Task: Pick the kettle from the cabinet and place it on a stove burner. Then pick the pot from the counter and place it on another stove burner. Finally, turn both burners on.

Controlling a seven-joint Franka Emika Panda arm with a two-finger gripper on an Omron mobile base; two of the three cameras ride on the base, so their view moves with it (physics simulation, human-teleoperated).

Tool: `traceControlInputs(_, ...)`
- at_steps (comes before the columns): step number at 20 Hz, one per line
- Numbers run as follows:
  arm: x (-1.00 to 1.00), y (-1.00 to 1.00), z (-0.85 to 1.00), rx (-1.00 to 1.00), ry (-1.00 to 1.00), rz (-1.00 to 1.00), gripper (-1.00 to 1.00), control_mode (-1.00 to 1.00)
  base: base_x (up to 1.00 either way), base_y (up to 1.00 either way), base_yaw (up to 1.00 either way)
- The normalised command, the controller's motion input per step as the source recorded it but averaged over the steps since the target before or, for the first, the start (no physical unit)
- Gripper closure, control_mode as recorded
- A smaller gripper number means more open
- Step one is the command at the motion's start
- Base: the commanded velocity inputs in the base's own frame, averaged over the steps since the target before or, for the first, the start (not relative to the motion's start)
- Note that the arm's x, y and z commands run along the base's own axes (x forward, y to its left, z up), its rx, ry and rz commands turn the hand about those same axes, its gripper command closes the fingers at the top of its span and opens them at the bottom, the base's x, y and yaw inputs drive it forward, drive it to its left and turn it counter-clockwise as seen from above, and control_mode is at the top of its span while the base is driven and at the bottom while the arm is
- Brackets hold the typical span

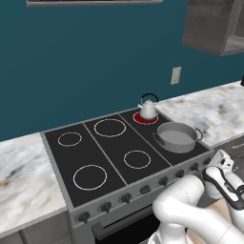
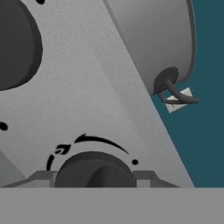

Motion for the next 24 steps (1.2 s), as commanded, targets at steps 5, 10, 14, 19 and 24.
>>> traceControlInputs(5,0.00,-0.12,0.00,-0.18,0.00,0.02,1.00,-1.00,0.00,0.00,0.00)
traceControlInputs(10,0.00,-0.11,0.00,-0.20,0.00,0.02,1.00,-1.00,0.00,0.00,0.00)
traceControlInputs(14,0.00,-0.14,0.00,-0.24,-0.01,0.02,1.00,-1.00,0.00,0.00,0.00)
traceControlInputs(19,0.00,-0.16,0.00,-0.27,0.00,0.02,1.00,-1.00,0.00,0.00,0.00)
traceControlInputs(24,0.00,-0.08,0.00,-0.23,0.00,0.01,1.00,-1.00,0.00,0.00,0.00)
